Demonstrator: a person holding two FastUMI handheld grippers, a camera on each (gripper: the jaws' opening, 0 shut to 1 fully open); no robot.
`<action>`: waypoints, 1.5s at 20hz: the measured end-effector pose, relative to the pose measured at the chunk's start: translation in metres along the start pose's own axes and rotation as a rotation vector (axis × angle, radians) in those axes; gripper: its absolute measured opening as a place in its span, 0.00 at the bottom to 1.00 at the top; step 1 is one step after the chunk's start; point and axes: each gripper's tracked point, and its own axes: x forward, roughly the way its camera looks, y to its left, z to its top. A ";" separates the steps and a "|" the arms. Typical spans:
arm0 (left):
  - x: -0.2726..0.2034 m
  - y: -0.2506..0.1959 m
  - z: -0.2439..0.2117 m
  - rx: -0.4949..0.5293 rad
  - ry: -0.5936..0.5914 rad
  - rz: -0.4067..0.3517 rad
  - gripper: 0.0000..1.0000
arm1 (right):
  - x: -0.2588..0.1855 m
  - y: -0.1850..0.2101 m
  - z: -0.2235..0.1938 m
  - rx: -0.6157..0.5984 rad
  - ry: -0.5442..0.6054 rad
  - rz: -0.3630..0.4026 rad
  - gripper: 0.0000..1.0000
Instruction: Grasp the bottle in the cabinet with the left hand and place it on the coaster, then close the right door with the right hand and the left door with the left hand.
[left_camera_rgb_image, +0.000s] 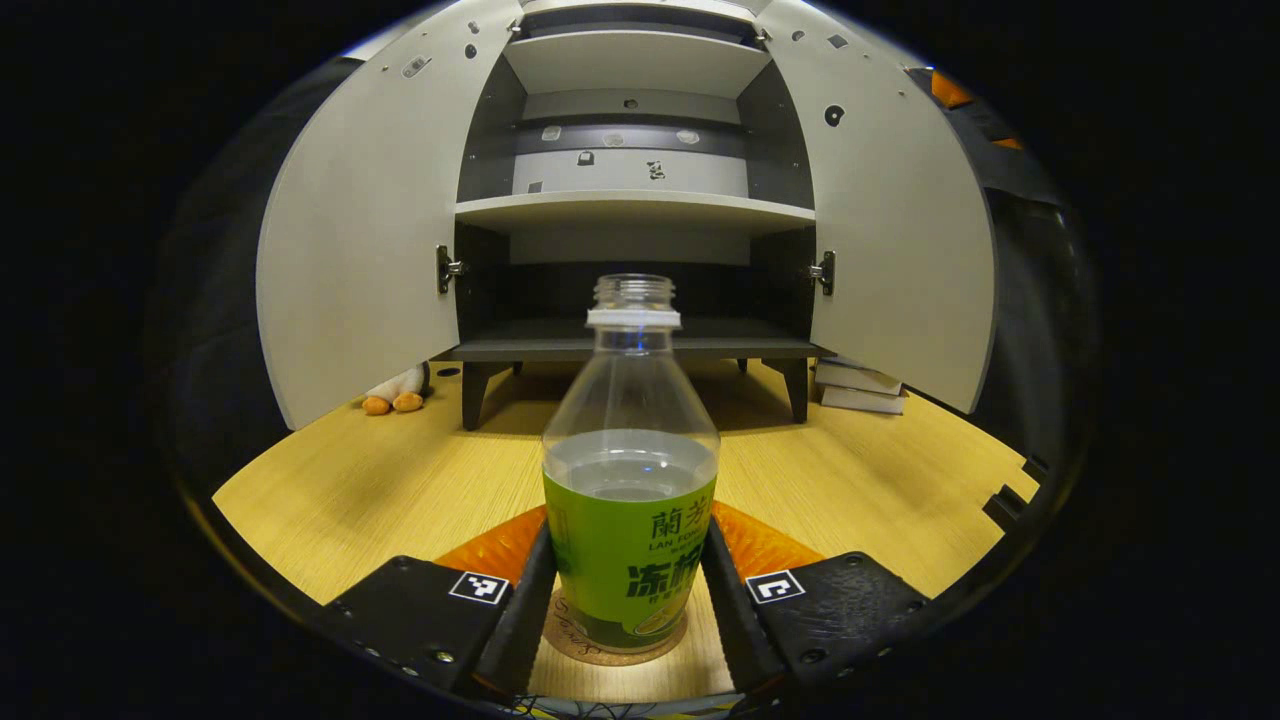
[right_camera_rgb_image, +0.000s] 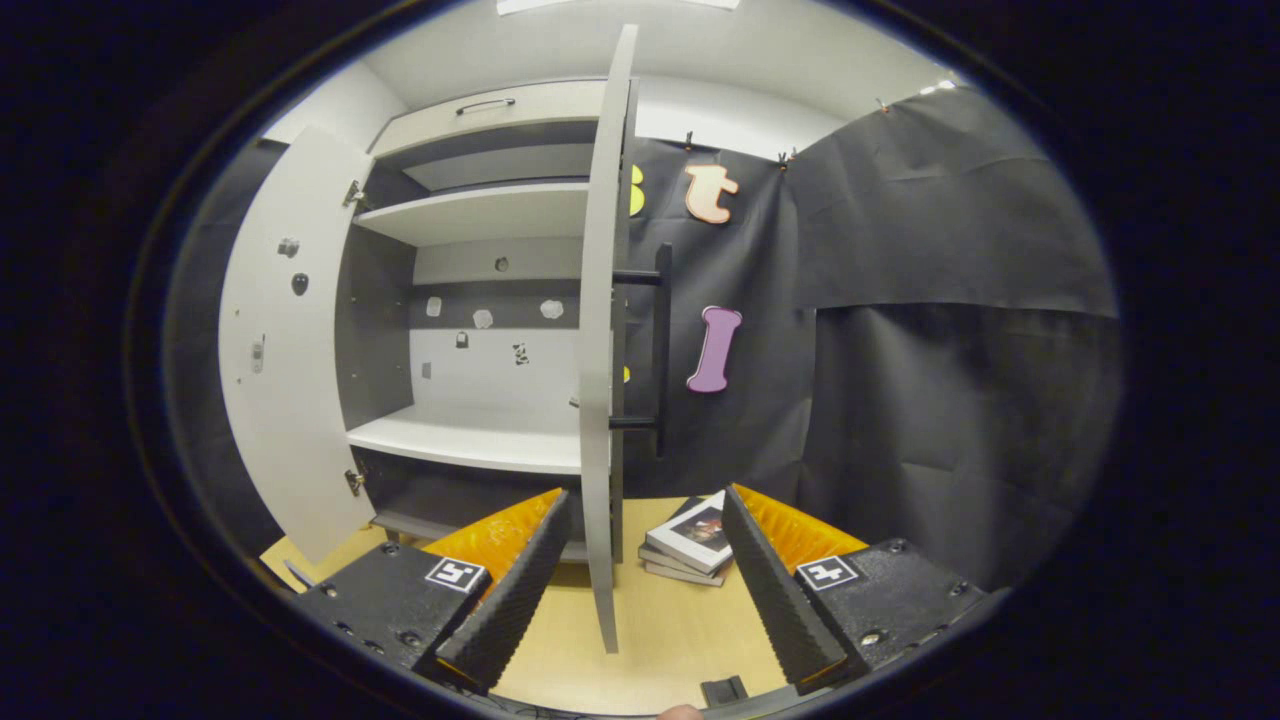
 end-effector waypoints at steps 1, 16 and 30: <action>-0.001 0.000 -0.001 0.006 0.007 0.001 0.72 | 0.001 0.001 0.001 0.001 -0.001 0.003 0.98; -0.029 0.005 0.033 0.024 0.111 -0.013 0.88 | 0.005 -0.005 0.005 0.022 -0.037 0.056 0.98; -0.071 0.003 0.136 -0.017 0.034 -0.026 0.96 | 0.022 -0.027 0.052 0.008 -0.145 0.118 0.98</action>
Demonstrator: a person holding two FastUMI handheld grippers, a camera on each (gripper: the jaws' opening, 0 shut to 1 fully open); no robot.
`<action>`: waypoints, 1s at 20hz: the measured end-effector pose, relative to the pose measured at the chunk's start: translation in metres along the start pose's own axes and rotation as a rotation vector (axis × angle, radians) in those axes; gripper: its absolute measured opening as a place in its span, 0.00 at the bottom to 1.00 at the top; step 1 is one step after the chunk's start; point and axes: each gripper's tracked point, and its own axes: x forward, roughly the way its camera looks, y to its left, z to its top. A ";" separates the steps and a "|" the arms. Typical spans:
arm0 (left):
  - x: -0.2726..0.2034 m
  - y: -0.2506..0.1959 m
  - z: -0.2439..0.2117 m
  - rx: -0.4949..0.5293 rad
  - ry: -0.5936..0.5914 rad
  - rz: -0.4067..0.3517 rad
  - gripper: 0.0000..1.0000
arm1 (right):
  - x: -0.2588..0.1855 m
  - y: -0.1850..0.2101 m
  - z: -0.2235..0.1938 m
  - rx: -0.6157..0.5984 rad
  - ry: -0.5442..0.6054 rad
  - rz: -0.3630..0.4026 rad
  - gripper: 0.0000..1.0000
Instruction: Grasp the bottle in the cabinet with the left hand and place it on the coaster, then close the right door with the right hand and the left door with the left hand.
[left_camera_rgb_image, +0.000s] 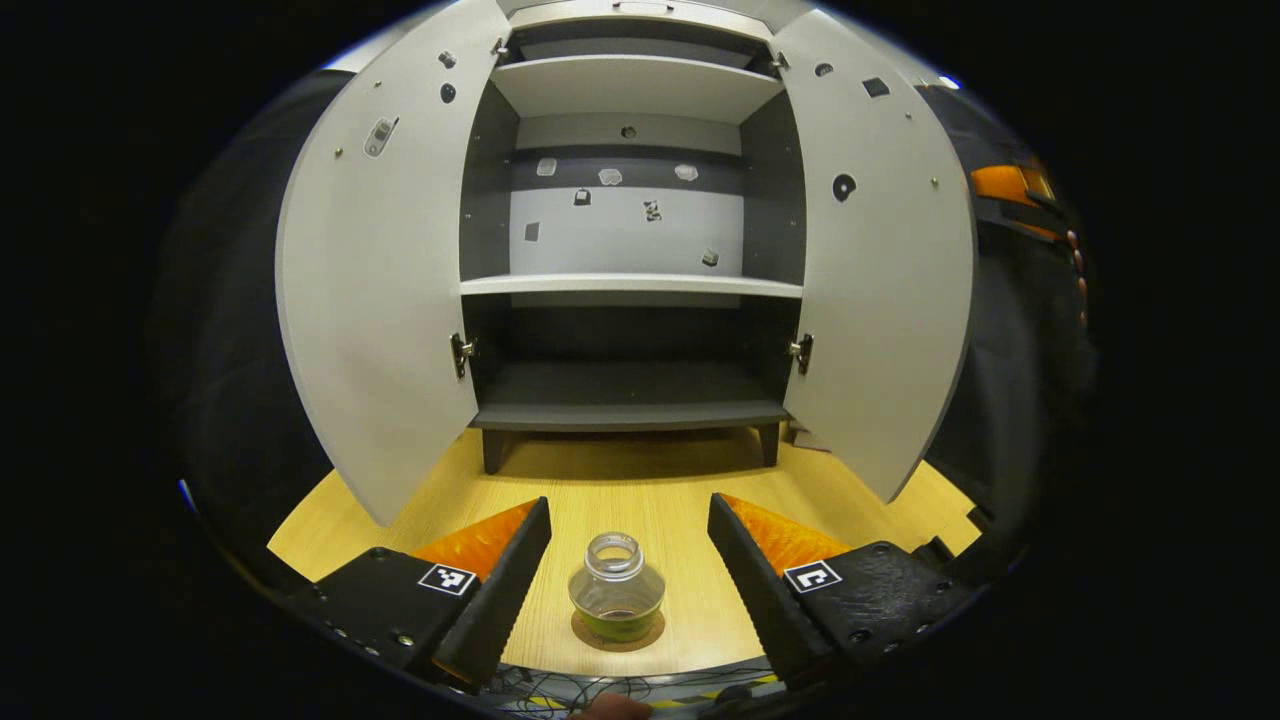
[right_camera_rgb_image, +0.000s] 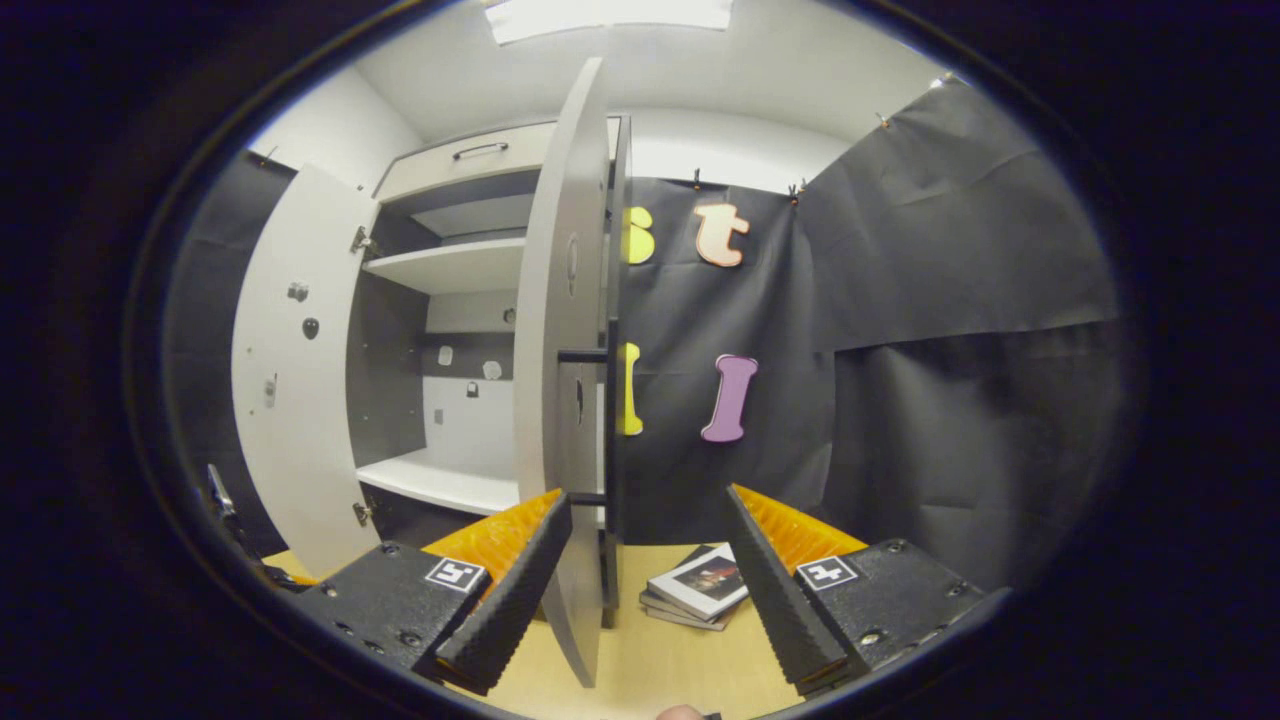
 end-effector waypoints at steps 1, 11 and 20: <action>-0.004 0.002 0.008 0.001 -0.011 0.002 0.96 | 0.003 0.003 0.004 0.002 -0.005 0.018 0.98; -0.039 0.035 0.047 -0.022 -0.063 0.071 0.96 | 0.019 -0.024 0.027 -0.018 -0.021 0.019 0.96; -0.057 0.067 0.048 -0.046 -0.063 0.149 0.96 | 0.025 -0.029 0.023 -0.024 -0.010 0.021 0.98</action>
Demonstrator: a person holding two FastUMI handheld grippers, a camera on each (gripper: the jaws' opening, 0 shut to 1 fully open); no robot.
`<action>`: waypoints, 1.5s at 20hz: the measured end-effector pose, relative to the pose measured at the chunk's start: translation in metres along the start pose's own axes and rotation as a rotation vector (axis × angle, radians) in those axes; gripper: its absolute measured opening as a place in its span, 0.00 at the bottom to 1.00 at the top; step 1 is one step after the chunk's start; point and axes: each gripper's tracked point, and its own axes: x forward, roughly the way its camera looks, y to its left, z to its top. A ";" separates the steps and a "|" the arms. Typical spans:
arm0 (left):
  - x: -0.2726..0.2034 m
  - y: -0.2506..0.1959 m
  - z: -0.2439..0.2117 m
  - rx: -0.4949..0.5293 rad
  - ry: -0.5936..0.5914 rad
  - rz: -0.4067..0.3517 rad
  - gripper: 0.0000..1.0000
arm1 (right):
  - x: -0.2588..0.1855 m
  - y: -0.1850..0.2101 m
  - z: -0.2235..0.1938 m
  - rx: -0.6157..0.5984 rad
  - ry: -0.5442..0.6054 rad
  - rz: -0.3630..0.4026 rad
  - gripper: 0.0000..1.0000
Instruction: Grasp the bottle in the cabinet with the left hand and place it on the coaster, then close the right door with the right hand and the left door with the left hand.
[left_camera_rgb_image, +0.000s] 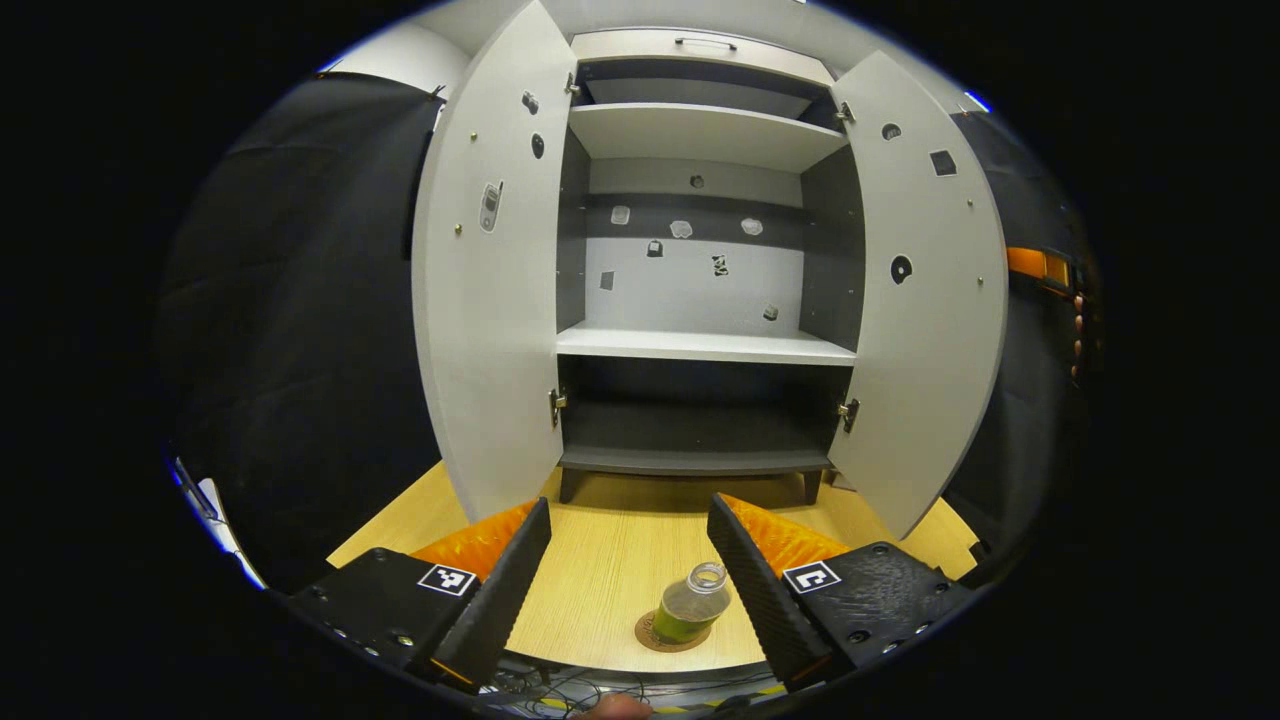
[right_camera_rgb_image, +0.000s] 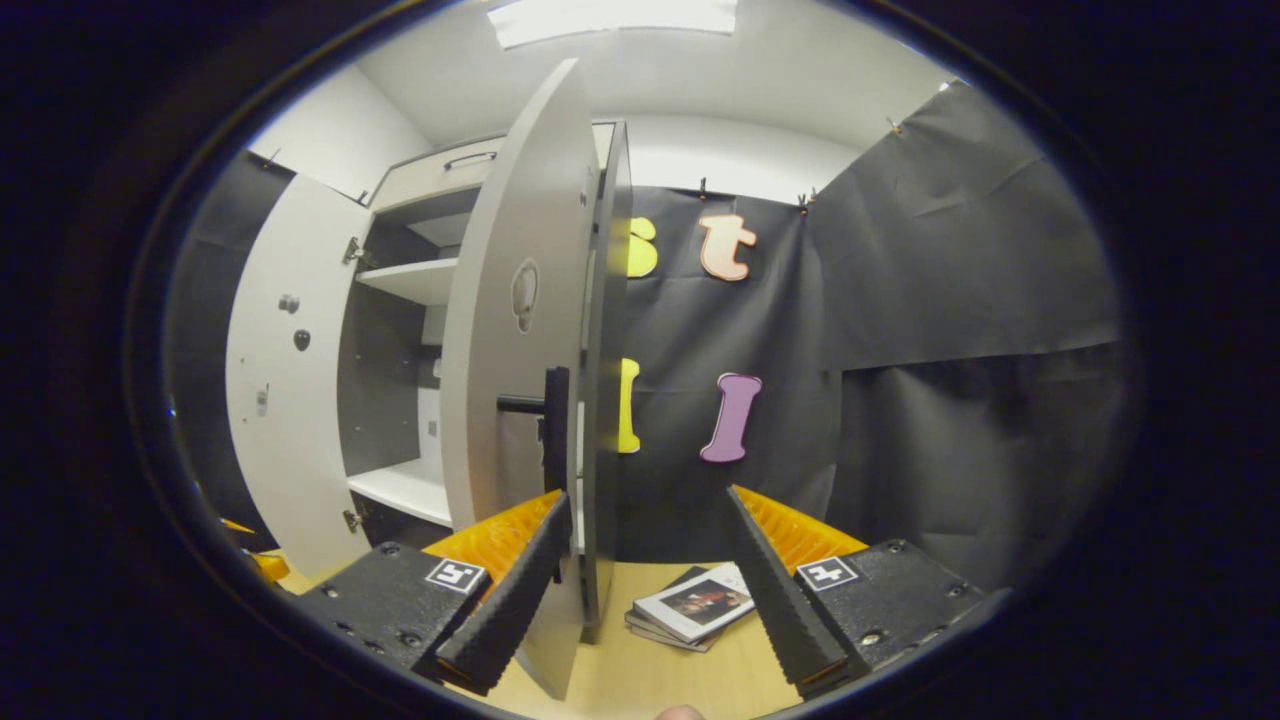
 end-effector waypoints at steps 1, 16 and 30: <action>0.000 0.002 0.001 -0.001 -0.003 0.007 0.96 | 0.000 0.002 0.001 0.002 0.001 0.004 0.98; 0.005 0.009 0.011 0.002 -0.011 0.006 0.96 | 0.003 0.049 -0.001 0.008 0.063 0.178 0.92; -0.003 0.066 0.026 -0.034 -0.043 0.108 0.95 | 0.024 0.123 -0.003 0.015 0.059 0.357 0.94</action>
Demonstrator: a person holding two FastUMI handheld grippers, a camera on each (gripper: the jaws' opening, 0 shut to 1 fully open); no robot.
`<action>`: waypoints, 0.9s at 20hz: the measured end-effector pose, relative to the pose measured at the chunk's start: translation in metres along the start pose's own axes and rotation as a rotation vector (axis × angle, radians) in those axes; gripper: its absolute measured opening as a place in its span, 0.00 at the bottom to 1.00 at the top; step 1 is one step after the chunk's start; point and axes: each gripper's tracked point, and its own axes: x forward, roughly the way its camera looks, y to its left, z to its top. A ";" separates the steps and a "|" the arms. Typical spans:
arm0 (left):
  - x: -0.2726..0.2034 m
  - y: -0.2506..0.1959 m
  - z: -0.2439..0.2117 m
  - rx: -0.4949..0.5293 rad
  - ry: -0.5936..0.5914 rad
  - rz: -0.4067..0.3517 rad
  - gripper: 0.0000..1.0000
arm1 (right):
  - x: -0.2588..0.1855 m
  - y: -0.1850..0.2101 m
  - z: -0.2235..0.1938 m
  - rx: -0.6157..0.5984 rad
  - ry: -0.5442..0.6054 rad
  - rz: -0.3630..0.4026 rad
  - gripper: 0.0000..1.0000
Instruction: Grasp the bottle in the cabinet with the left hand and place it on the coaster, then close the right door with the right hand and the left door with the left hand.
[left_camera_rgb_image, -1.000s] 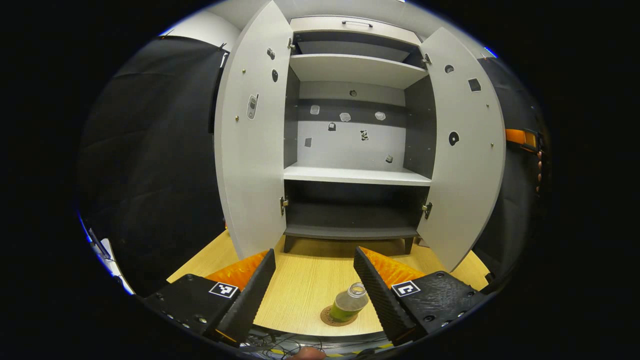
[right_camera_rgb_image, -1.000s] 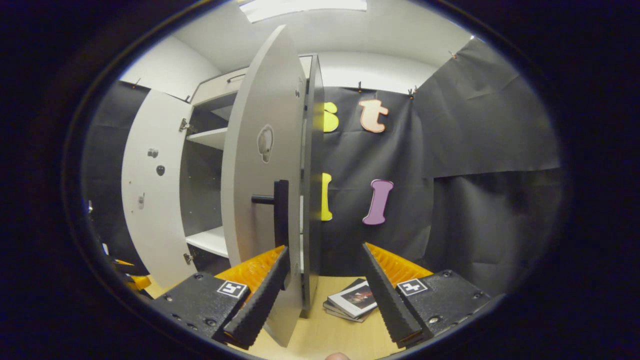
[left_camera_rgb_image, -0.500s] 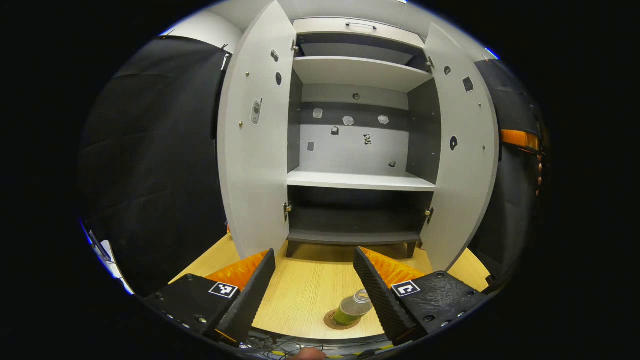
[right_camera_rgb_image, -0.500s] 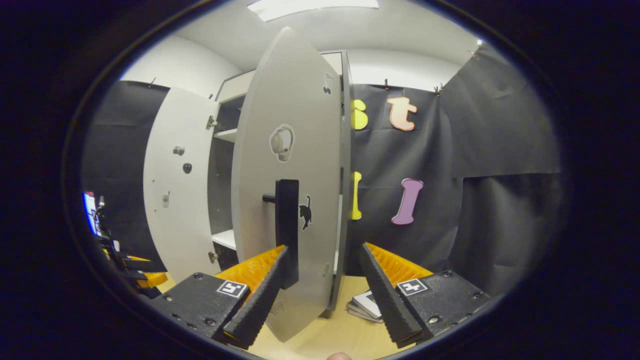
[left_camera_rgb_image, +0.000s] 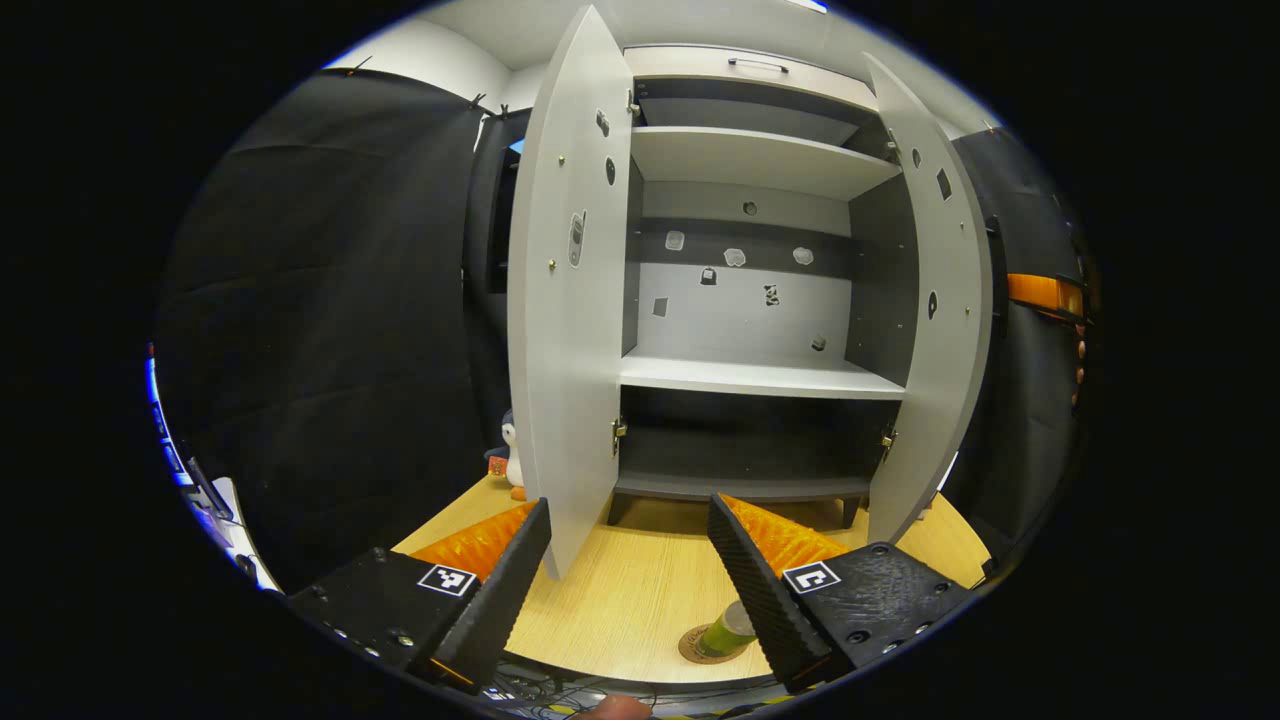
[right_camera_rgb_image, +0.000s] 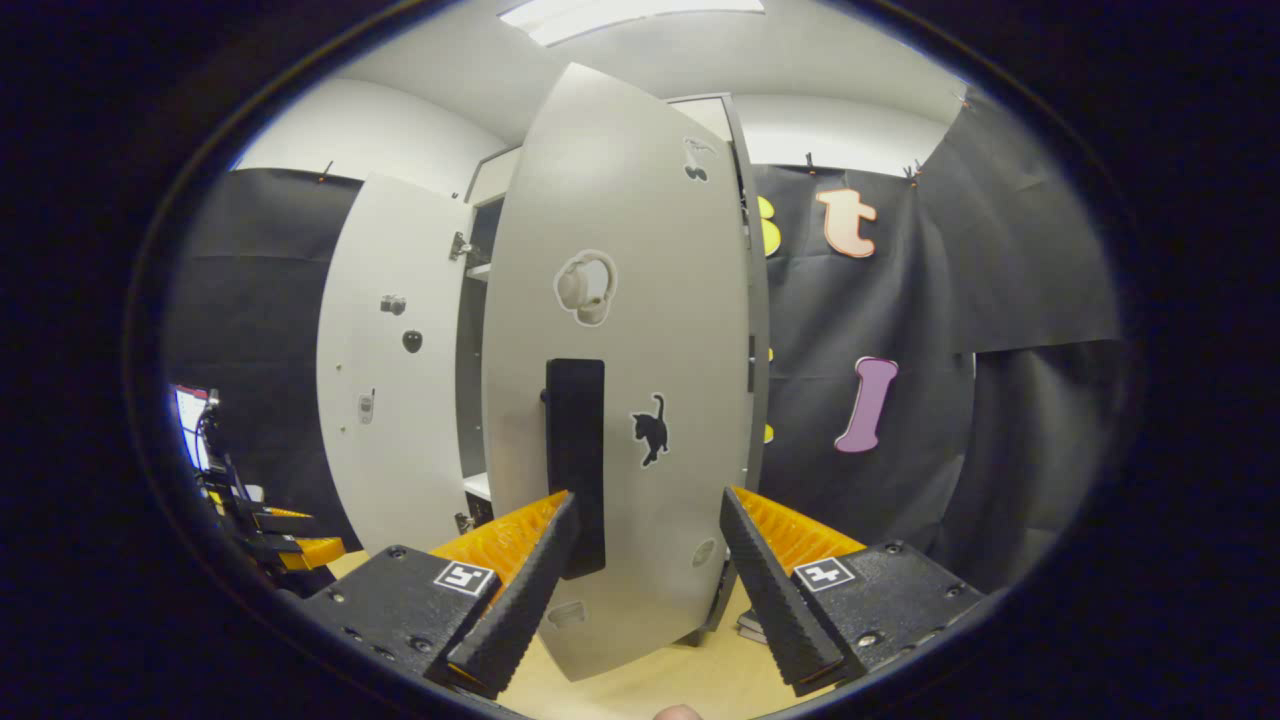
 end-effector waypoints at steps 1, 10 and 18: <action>-0.002 0.003 -0.001 -0.001 0.001 0.006 0.96 | 0.005 0.005 0.000 0.005 0.002 0.011 0.94; -0.013 0.065 0.008 -0.015 -0.026 0.144 0.96 | 0.067 0.053 -0.001 -0.032 0.016 0.079 0.92; -0.013 0.106 0.027 -0.029 -0.038 0.205 0.95 | 0.100 0.069 0.005 -0.052 0.011 0.065 0.93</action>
